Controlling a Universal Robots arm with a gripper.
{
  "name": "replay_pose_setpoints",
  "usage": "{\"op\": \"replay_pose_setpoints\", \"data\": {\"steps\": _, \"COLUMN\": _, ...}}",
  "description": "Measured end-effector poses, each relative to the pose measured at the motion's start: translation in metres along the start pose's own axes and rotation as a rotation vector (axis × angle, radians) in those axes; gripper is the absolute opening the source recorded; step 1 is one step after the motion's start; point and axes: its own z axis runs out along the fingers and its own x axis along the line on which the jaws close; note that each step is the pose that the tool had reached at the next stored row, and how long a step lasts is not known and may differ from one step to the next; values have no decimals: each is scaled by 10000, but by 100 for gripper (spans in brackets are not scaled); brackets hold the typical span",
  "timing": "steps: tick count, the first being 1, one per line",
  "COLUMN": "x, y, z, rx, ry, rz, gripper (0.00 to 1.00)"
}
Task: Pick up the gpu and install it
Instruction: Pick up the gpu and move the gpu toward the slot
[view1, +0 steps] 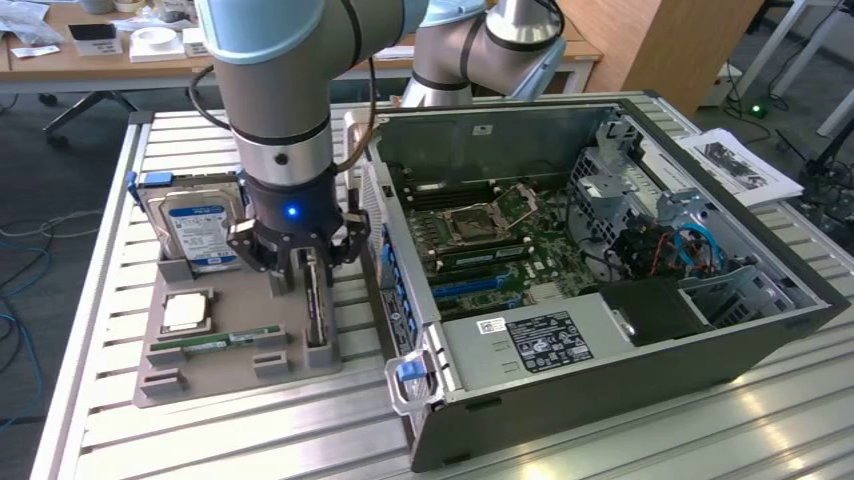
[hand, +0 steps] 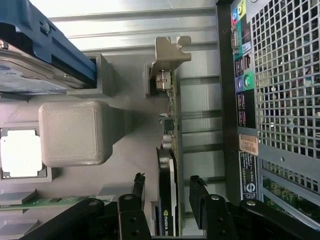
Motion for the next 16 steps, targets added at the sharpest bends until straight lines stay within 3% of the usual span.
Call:
{"op": "replay_pose_setpoints", "data": {"steps": 5, "x": 2, "y": -4, "z": 82, "rx": 1, "ry": 0, "rz": -1, "gripper": 49}}
{"op": "replay_pose_setpoints", "data": {"steps": 16, "x": 3, "y": -6, "z": 126, "rx": 2, "ry": 2, "rz": 0, "gripper": 49}}
